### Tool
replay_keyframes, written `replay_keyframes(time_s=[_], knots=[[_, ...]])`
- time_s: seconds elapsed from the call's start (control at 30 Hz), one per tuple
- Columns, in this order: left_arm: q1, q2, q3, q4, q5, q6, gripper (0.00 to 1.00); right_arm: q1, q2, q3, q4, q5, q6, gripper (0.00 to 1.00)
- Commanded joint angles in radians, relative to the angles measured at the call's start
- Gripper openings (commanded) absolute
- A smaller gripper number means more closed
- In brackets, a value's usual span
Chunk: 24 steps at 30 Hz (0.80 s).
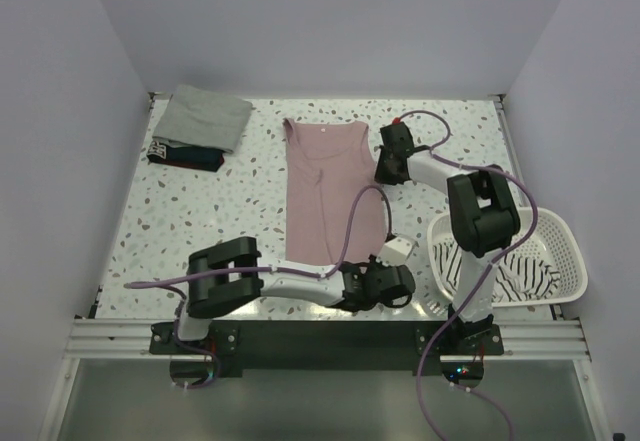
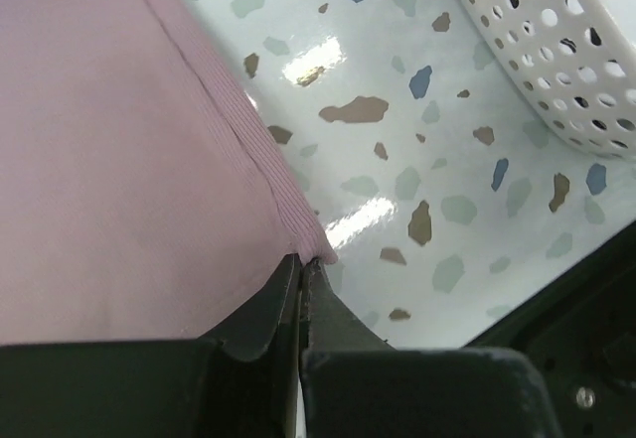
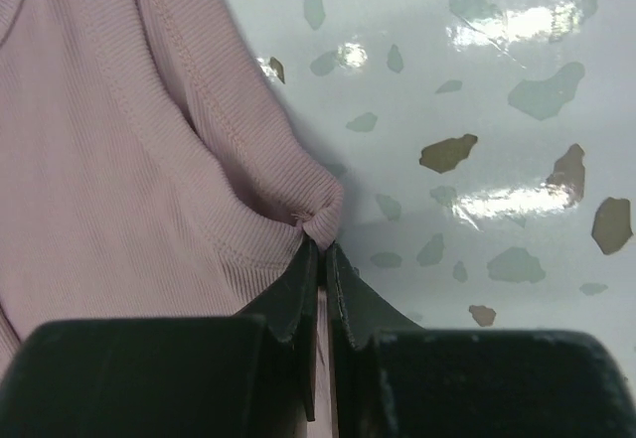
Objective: Fold and stack the tank tops
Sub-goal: Fold the tank top
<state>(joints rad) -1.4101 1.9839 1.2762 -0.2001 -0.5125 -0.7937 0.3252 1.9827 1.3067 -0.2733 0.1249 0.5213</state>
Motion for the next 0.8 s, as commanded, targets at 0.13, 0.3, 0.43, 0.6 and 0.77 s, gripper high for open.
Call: replay_keyframes(time_s=[0.13,0.3,0.43,0.6,0.77], knots=[[-0.013,-0.311,-0.239,0.177,0.038,-0.038,0.00,-0.003,-0.117,0.019,-0.144,0.111,0.016,0.00],[-0.036,-0.410,-0.412,0.231,0.094,-0.104,0.00,-0.003,-0.168,-0.023,-0.170,0.150,0.022,0.00],[-0.069,-0.465,-0.489,0.274,0.112,-0.131,0.00,-0.003,-0.200,-0.055,-0.178,0.171,0.031,0.00],[-0.075,-0.522,-0.574,0.303,0.082,-0.193,0.00,0.000,-0.185,-0.032,-0.168,0.127,0.045,0.00],[-0.075,-0.605,-0.643,0.278,0.042,-0.252,0.00,0.018,-0.163,0.018,-0.168,0.105,0.068,0.00]])
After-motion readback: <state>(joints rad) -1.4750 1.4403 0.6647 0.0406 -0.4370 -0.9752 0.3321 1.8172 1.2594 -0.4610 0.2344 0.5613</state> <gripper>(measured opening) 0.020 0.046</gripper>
